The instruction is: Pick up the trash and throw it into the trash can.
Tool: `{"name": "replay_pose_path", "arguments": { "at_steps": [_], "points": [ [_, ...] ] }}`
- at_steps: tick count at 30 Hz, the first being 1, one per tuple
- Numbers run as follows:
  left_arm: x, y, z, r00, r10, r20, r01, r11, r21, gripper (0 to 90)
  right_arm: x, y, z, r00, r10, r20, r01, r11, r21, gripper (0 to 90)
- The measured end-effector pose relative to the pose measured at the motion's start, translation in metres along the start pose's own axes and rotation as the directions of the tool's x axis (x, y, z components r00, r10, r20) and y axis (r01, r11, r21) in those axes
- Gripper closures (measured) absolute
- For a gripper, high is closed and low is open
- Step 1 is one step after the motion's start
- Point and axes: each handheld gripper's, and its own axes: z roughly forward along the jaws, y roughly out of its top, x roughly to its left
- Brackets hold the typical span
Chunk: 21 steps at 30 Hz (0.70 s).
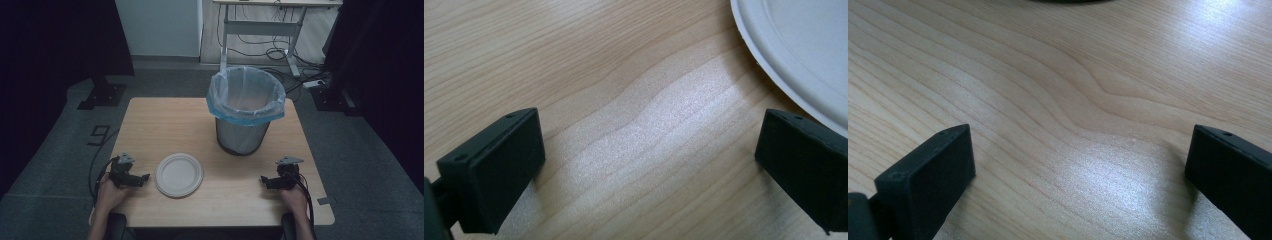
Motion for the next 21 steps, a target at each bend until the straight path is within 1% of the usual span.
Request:
{"name": "replay_pose_path", "arguments": {
  "at_steps": [16,21],
  "points": [
    [-0.0017,0.0038,0.0032,0.9997,-0.018,-0.016,0.018,0.9998,-0.003,0.1,0.0007,-0.0002,0.0,1.0,-0.008,-0.006,0.008,1.0,0.0,0.0],
    [-0.0028,0.0045,0.0026,0.9997,-0.02,-0.016,0.02,0.9998,0.008,0.1,0.0009,-0.0003,-0.0001,1.0,-0.006,-0.004,0.006,1.0,0.0,0.0]
  ]
}}
